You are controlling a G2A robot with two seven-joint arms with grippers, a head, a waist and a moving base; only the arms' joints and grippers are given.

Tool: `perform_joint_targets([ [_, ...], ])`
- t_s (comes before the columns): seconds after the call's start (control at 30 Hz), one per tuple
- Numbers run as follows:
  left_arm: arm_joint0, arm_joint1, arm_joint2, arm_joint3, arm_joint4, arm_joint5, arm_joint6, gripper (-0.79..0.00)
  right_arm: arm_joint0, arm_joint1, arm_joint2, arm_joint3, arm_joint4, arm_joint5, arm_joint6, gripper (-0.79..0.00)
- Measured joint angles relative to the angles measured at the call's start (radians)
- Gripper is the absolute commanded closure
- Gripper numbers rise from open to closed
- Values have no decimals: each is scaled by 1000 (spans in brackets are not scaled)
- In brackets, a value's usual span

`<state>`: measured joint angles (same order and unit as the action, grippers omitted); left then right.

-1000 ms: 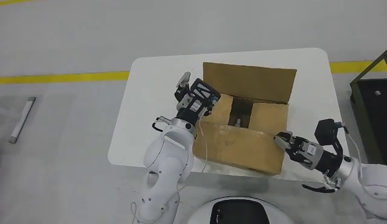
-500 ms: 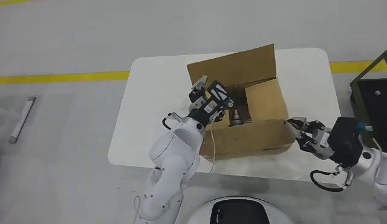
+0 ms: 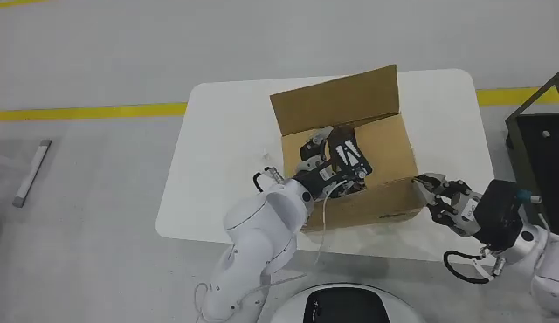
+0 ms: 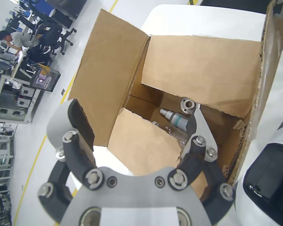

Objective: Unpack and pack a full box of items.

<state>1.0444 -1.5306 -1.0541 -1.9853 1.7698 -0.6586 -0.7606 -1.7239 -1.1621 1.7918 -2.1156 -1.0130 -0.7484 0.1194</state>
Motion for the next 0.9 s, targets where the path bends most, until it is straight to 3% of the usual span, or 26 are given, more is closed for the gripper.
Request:
perform_joint_targets([
  [0.03,0,1,1,-3,-7,-9,-4,-785,-1,0,-1,0,2,2,0,-742],
  [0.07,1,1,2,-5,-15,-13,-7,-785,-2,1,-2,0,5,3,-1,-785],
  [0.13,1,2,4,-12,-34,-24,-14,-785,-6,1,-3,2,24,9,-3,-785],
  [0.17,1,3,6,-16,-42,-30,-18,-785,-9,2,0,2,47,12,-5,-665],
  [0.2,1,4,7,-18,-50,-32,-20,-785,-12,2,4,3,72,11,-9,-385],
  [0.23,1,4,9,-20,-56,-34,-22,-785,-15,2,9,5,108,5,-13,-339],
  [0.4,5,7,23,-27,-82,-50,-36,-785,-29,11,84,26,338,-7,27,-249],
  [0.53,12,11,33,-37,-109,-78,-52,-785,-30,16,121,41,492,53,83,0],
  [0.7,22,16,40,-55,-162,-107,-82,-785,-24,25,104,29,551,128,228,0],
  [0.9,28,23,44,-75,-227,-128,-148,-785,-23,34,61,49,550,71,324,0],
])
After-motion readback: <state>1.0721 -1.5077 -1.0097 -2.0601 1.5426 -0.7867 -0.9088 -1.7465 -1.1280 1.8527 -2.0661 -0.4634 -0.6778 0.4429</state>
